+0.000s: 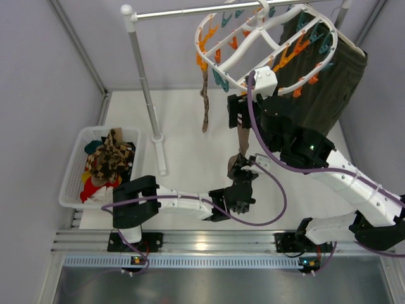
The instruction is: Remove the socks clipped to the hanger
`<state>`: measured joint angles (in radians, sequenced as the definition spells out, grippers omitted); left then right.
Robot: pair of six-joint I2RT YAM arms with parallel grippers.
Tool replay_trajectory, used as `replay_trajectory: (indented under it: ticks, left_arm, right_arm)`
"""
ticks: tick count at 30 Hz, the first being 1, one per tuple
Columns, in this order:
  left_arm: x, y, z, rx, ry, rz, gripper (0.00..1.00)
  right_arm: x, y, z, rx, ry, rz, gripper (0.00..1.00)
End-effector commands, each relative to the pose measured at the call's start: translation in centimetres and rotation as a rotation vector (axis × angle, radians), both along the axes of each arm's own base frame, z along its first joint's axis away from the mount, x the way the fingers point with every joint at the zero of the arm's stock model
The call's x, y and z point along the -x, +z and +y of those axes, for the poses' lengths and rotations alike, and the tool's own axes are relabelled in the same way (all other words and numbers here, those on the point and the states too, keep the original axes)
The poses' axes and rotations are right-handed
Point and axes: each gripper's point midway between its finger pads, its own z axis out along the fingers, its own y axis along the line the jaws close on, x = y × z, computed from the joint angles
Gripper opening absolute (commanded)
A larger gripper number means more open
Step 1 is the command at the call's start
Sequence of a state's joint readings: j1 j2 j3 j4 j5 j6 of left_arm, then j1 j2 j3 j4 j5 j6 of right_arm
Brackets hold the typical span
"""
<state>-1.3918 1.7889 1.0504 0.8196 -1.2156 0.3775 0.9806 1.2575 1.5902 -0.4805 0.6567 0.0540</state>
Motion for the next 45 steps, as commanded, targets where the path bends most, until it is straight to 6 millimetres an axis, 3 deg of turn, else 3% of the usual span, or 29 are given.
replay_trajectory:
  ticks: [1,11,15,20,25,29,35,45]
  left_arm:
    - [-0.4,2.8,-0.3,0.107,-0.009,-0.022,0.0]
    - [0.1,2.3,1.5,0.17,-0.028,-0.004,0.0]
    - [0.5,2.7,2.3,0.217,-0.06,0.002,0.0]
    - [0.5,2.9,2.5,0.214,-0.066,-0.001,0.0]
    - [1.1,2.6,2.0,0.264,-0.154,0.015,0.0]
    - [1.4,2.7,2.6,0.302,-0.186,0.023,0.0]
    - [1.7,2.8,3.3,0.323,-0.193,0.027,0.0]
    - [2.5,3.1,2.8,0.344,-0.237,0.034,0.0]
  right_arm:
    - [-0.4,0.2,-0.8,-0.028,0.011,0.004,0.79]
    - [-1.3,-0.4,1.4,-0.091,0.109,0.01,0.78]
    - [-1.6,-1.7,2.0,-0.124,0.127,0.035,0.77]
    - [0.0,-0.9,2.5,-0.211,0.211,0.014,0.75]
    - [0.5,-1.1,2.9,-0.196,0.249,0.012,0.76]
    - [1.4,-0.1,2.9,-0.221,0.29,-0.007,0.76]
    - [4.1,1.1,5.4,-0.236,0.476,0.032,0.76]
    - [1.4,-0.1,3.8,-0.206,0.315,0.025,0.76]
